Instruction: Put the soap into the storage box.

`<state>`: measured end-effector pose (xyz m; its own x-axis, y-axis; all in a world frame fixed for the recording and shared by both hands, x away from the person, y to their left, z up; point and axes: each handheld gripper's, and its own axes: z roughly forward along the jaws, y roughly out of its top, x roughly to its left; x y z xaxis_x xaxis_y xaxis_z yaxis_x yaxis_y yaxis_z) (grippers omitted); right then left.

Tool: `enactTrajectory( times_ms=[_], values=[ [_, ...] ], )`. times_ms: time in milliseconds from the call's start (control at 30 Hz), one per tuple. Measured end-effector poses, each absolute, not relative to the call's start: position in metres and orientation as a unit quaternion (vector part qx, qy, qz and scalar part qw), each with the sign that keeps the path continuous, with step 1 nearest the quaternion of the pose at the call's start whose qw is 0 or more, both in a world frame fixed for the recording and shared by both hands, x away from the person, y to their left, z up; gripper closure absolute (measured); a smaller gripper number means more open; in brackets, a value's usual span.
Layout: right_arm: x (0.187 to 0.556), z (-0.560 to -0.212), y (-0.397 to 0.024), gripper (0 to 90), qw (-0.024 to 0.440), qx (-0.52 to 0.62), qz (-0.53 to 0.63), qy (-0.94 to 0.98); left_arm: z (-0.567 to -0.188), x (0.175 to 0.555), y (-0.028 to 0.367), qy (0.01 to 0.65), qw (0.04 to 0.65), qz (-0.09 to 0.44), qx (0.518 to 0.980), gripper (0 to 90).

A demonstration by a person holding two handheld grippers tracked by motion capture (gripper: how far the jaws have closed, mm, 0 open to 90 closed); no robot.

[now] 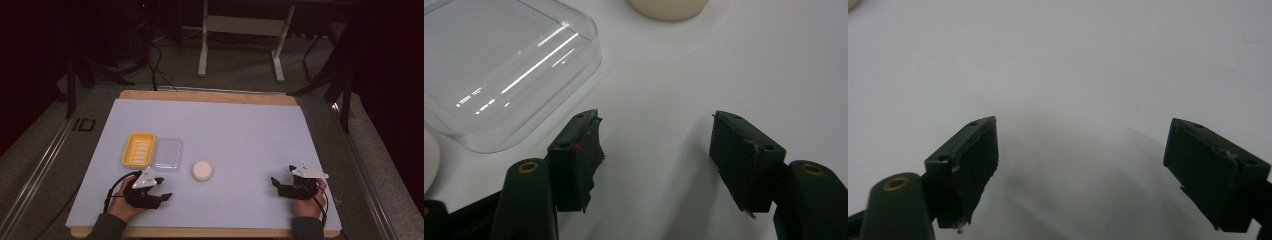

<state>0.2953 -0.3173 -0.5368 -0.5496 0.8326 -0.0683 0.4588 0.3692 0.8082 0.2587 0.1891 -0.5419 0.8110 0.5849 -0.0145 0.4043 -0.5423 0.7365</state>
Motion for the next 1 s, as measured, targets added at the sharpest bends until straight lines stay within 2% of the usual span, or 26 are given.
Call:
enactTrajectory(
  times_ms=[567, 800, 1000],
  values=[
    [0.294, -0.537, -0.316, 14.3, 0.248, 0.398, 0.387, 0.793, -0.533, 0.264, 0.179, 0.261, 0.366, 0.121, 0.885, 36.9],
    [0.292, -0.536, -0.318, 14.3, 0.254, 0.398, 0.396, 0.788, -0.518, 0.269, 0.161, 0.228, 0.339, 0.136, 0.903, 34.5],
    [0.292, -0.536, -0.317, 14.3, 0.256, 0.400, 0.394, 0.787, -0.506, 0.277, 0.151, 0.215, 0.343, 0.143, 0.903, 30.2]
  ],
)
